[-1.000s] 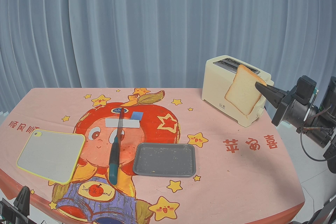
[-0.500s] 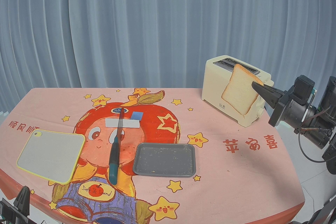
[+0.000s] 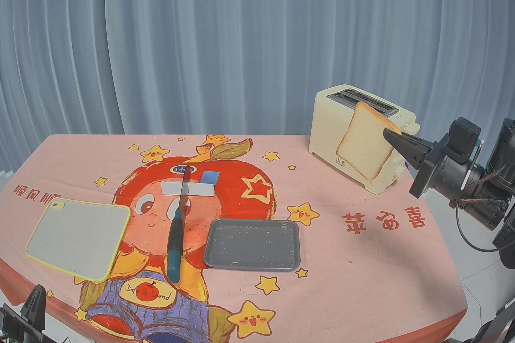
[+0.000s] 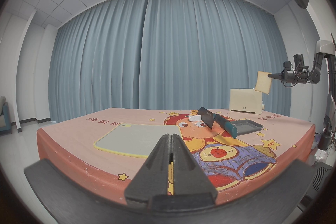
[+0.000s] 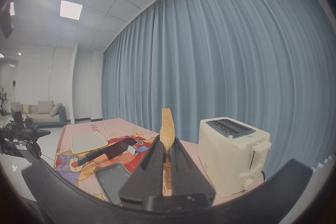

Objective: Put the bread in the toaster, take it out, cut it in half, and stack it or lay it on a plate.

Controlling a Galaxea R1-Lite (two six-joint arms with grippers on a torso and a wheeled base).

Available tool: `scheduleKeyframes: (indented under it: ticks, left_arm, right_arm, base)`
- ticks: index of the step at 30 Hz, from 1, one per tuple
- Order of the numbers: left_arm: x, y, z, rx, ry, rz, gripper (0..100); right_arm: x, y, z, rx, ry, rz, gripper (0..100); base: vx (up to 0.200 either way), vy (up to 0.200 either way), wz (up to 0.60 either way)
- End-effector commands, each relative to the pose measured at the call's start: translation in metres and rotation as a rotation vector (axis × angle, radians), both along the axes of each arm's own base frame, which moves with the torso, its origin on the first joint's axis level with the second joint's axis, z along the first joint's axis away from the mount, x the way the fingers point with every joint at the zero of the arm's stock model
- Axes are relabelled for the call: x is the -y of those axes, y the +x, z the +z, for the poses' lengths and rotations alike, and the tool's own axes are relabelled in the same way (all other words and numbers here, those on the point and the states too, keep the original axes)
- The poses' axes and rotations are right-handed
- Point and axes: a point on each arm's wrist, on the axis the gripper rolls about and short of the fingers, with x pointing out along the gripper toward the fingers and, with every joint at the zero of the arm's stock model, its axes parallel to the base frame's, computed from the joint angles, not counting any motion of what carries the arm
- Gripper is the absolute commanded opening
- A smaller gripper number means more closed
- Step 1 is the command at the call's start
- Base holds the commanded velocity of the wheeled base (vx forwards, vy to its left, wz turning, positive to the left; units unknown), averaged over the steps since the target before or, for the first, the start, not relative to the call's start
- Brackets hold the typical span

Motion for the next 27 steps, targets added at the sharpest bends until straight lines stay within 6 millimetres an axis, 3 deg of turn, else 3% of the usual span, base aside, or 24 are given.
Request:
scheduleKeyframes:
  ticks: [1,27]
  left_arm:
    - [0.0000,0.0006,-0.0051,-0.008,-0.001,0.000,0]
    - [0.0000,0.0006,-0.0051,-0.008,-0.004,0.000,0]
  right_arm:
    - [-0.0014,-0.0006,-0.0004,0.000,-0.001,0.007,0]
    - [-0.0018,-0.0015,-0.0002,0.007,-0.002,0.010,0]
  base:
    - [0.000,0.000,0.00]
    - [0.000,0.000,0.00]
